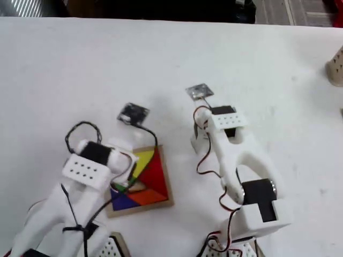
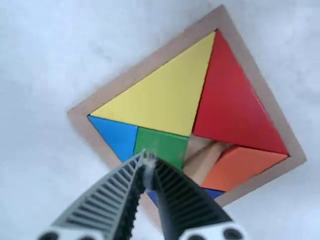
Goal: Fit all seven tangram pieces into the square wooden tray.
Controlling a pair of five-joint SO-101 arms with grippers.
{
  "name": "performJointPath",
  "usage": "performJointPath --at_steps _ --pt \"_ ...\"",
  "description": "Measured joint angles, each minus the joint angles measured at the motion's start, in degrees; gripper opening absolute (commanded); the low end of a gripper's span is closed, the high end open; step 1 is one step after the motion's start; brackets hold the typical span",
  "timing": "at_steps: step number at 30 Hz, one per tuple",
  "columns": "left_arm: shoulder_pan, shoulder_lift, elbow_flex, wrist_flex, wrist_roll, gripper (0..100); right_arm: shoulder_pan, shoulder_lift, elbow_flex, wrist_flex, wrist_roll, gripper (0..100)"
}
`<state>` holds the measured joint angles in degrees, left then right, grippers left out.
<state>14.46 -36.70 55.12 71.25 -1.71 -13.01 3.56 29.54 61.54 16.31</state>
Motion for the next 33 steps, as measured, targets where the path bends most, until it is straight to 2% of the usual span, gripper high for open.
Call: performJointPath --at_steps 5,8,11,17,19,22,24,26,33 --pt "-10.6 0.0 -0.4 -0.4 0.0 2 -3.5 -2.5 1.8 1.3 2.1 4.7" --pt "-20.5 0.0 -0.4 -4.0 0.0 2 -7.8 -8.0 6.2 1.3 2.3 12.5" --pt "-27.9 0.0 2.5 -9.7 0.0 2 -15.0 -15.5 11.4 1.1 2.3 16.3" --pt "-33.4 0.0 6.3 -18.6 0.0 4 -28.4 -27.4 21.2 -2.8 2.9 17.4" --pt "-33.9 0.3 6.3 -20.6 0.0 11 -32.4 -28.7 23.2 -4.7 6.0 21.5" --pt "-34.0 4.3 6.2 -22.6 -0.1 28 -39.1 -28.9 25.1 -5.9 14.3 31.5" --pt "-34.3 9.5 4.0 -22.5 -0.1 38 -42.4 -28.9 25.3 -6.1 18.6 34.6" --pt "-35.7 16.1 0.1 -20.8 -0.1 43 -44.5 -28.6 25.3 -6.1 21.2 34.1" --pt "-40.8 38.2 -17.0 -10.7 -0.3 45 -46.1 -25.3 22.6 -9.2 24.1 33.0"
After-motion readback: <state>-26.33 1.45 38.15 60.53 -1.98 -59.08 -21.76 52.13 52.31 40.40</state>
